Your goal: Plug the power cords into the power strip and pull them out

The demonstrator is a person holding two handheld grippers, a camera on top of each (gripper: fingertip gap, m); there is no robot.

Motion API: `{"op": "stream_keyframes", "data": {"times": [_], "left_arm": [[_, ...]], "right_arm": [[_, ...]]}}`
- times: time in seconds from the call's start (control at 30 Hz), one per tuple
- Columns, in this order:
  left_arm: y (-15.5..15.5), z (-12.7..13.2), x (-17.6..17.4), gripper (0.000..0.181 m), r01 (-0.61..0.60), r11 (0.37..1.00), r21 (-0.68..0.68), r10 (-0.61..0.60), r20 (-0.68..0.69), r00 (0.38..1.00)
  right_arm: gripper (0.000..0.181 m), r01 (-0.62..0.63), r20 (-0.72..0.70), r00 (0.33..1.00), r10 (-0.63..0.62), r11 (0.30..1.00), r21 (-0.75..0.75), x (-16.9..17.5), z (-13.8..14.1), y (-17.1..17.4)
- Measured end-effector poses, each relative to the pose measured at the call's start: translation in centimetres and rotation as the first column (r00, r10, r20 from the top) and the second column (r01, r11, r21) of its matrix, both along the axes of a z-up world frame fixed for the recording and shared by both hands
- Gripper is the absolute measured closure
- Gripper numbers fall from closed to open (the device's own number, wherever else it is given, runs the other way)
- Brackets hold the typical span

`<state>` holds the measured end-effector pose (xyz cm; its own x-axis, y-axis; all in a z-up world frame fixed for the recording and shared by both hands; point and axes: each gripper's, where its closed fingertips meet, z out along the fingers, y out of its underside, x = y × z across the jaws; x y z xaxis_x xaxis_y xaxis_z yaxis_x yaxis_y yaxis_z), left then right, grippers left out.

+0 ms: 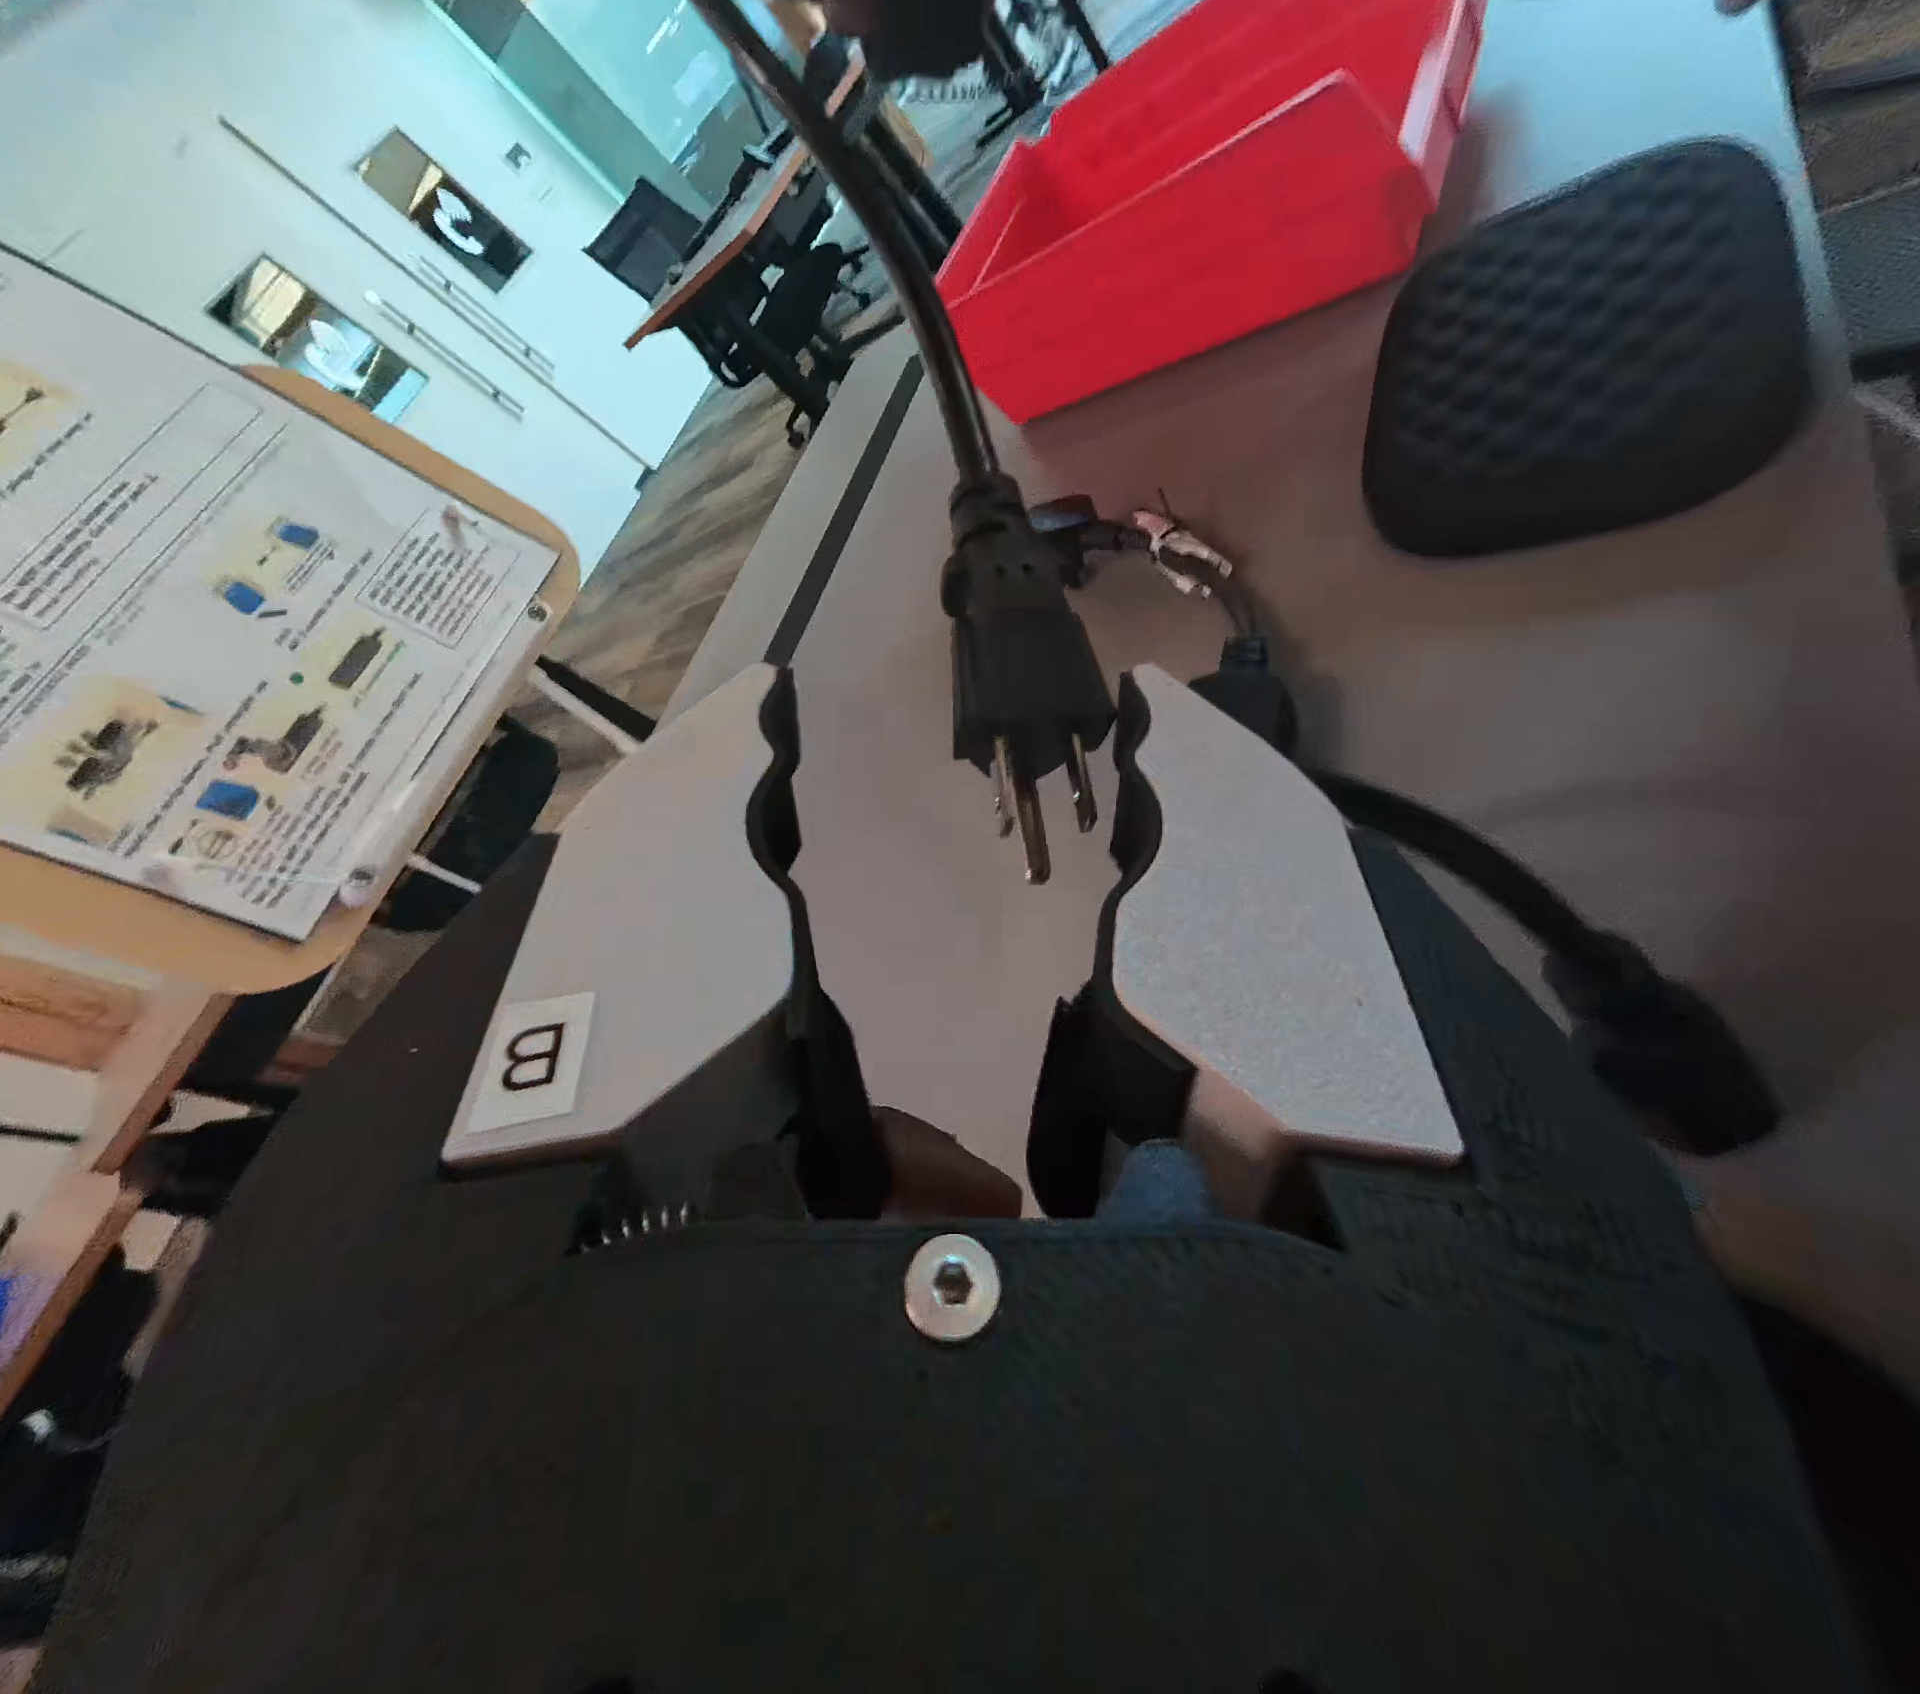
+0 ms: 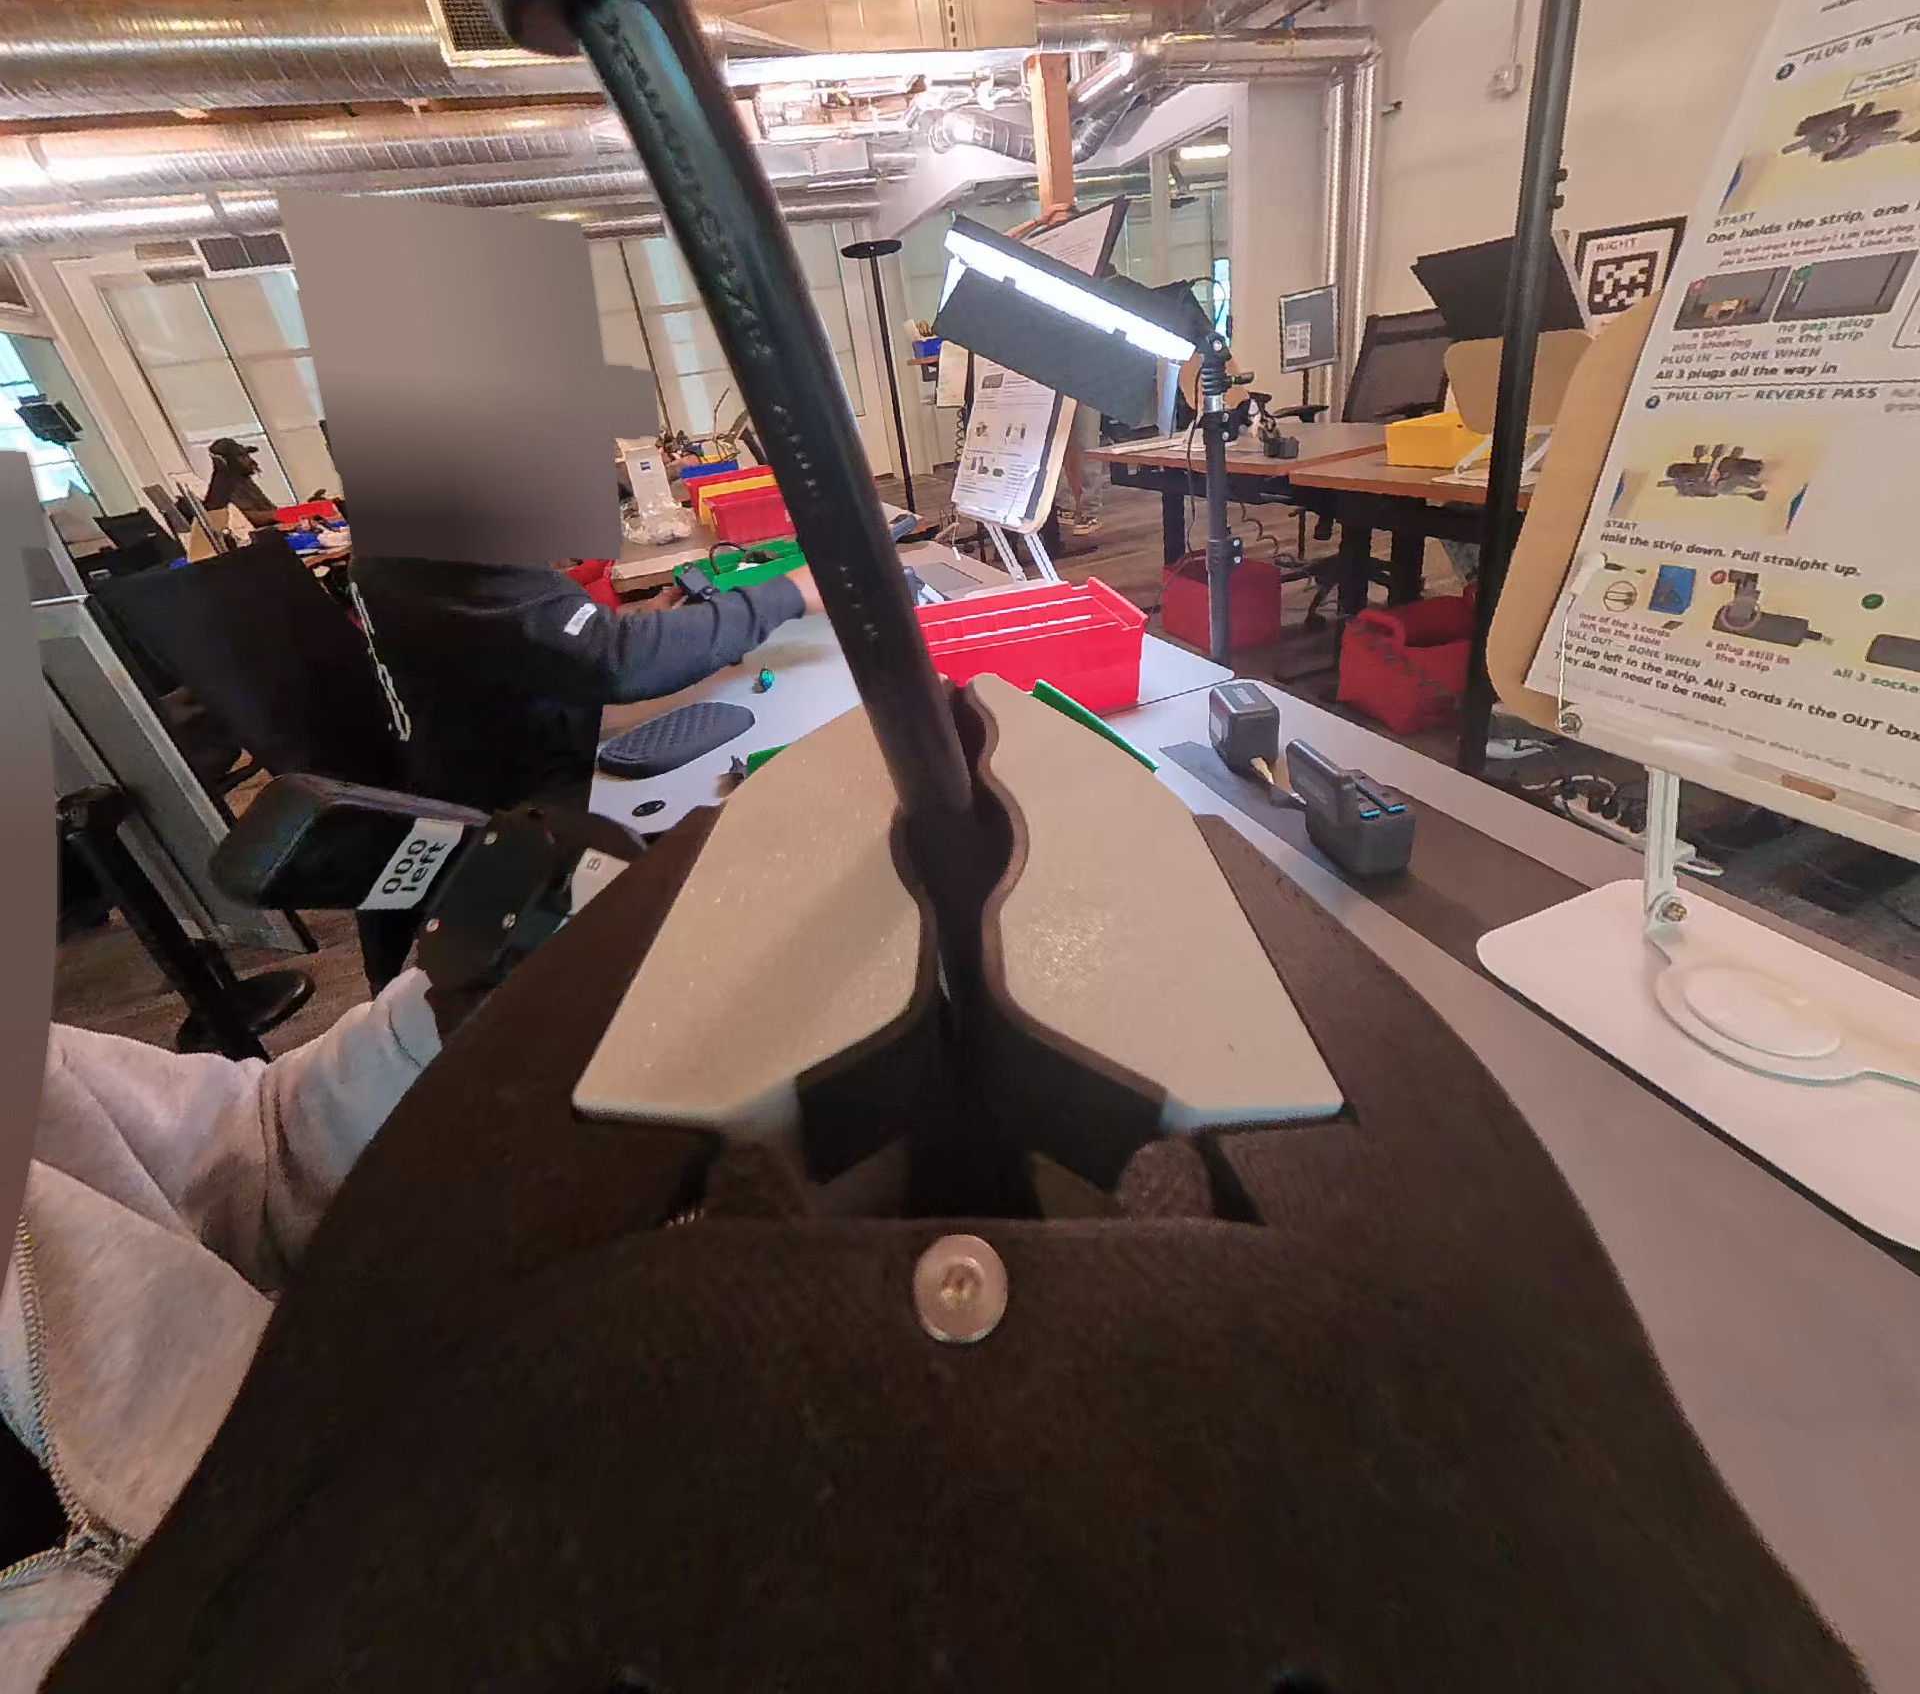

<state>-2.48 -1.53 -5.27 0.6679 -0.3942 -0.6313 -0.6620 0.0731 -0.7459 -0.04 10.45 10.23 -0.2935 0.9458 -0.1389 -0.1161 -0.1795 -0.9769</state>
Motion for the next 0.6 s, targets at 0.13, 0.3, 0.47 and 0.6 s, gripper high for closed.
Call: {"op": "stream_keyframes", "data": {"times": [0.13,0.3,0.47,0.6], "left_arm": [[0.3,-0.2,0.6,0.139,-0.005,0.999,0.043,0.006,-0.013,1.0],[0.3,-0.3,1.4,0.155,0.024,0.997,0.069,-0.022,-0.031,0.999],[0.0,1.0,1.6,0.155,0.076,0.995,0.07,-0.081,0.064,0.995],[-0.2,2.4,1.1,0.156,0.108,0.992,0.06,-0.116,0.139,0.983]], "right_arm": [[0.181,-0.009,-0.015,1.0,0.008,0.999,-0.041,0.4,0.0,0.0],[0.181,-0.011,-0.025,1.0,0.01,0.998,-0.06,0.8,-0.1,0.3],[0.181,-0.009,-0.039,0.999,0.007,0.998,-0.069,1.4,-0.5,0.5],[0.181,0.011,-0.019,1.0,-0.013,0.995,-0.1,1.3,-2.5,1.4]]}}
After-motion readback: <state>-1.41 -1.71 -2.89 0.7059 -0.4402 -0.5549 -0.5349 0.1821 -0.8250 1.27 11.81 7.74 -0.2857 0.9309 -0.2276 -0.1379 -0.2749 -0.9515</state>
